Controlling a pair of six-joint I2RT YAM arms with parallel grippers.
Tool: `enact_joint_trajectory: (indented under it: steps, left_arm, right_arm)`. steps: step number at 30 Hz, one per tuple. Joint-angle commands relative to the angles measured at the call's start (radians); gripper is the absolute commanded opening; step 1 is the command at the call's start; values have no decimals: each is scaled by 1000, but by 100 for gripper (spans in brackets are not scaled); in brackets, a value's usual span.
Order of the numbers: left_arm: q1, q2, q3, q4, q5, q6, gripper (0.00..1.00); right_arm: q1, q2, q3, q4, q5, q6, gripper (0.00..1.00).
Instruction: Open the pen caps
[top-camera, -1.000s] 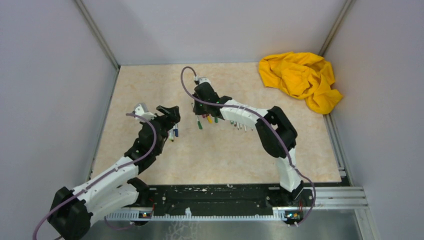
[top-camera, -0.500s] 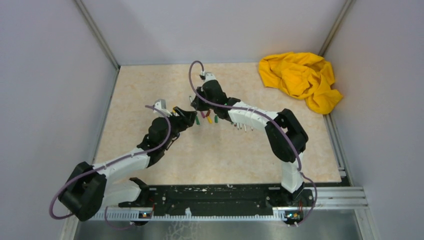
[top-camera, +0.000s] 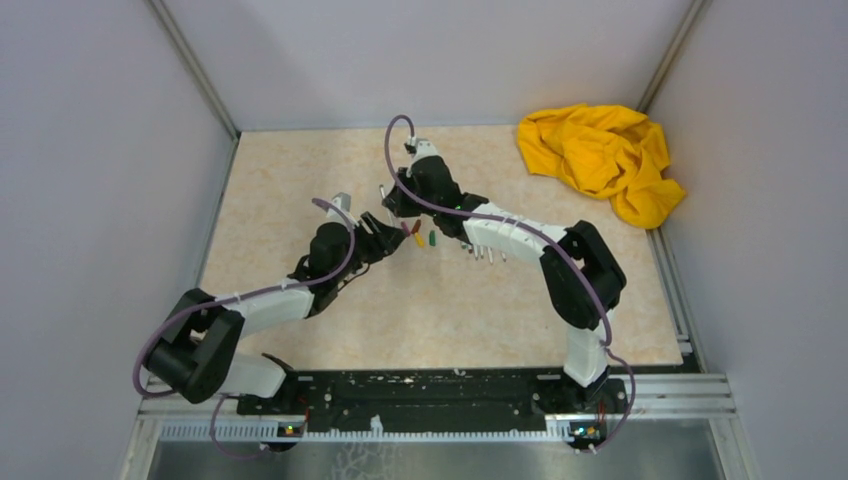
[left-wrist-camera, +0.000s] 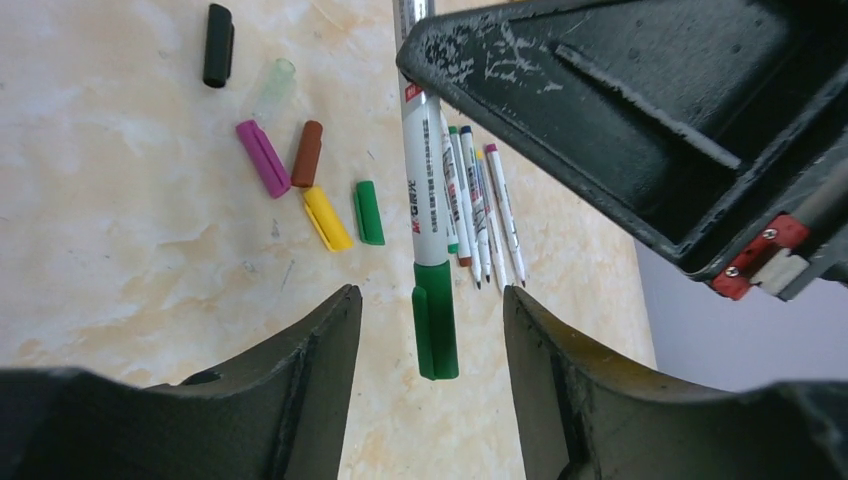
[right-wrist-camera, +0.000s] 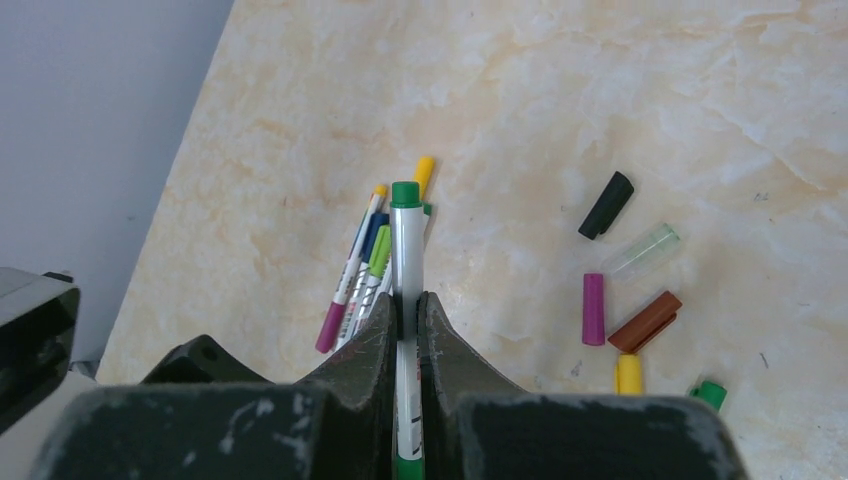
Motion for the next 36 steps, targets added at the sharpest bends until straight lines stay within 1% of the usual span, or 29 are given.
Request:
enact_joint_trajectory:
  steps: [1,4,7,8,11,13,14,18,20,27,32,36]
  left_arm:
    - [5,29,30,66,68,-23,59]
    - [5,30,30,72,71,-22,55]
    - [5,26,29,72,71,-19,46]
    - [6,24,27,73,71,-19,42]
    - [7,31,28,76,85,-17,27]
    - [7,36,29,73,93,-17,20]
    - [7,37,29,73,99,-17,19]
    - [11,35,24,65,104,-16,18]
    - [14,31,20,65,106,-12,0]
    - [21,38,52,37,151,33,0]
    - [22,63,86,15,189,50,0]
    - [23,68,91,19,195,47,0]
  right_arm:
    - [-5,-62,-9,53,-9,6,0]
    - [-4,-61,-15,56,-11,6,0]
    - [-4,-62,-23,61,-10,6,0]
    - [-4,-62,-25,62,-9,7,0]
    - [-4,-65,-35,69,-5,7,0]
    - [-5,-69,-38,71,0,8,0]
    - [-4,-71,-39,71,3,6,0]
    - [-4,-82,-45,73,14,5,0]
    - [-4,-86,-50,72,15,3,0]
    - [-4,-105,-77,78,-6,-20,0]
    - [-4,-97,-81,74,-25,-22,12]
    - [-5,-92,-81,70,-29,-21,15]
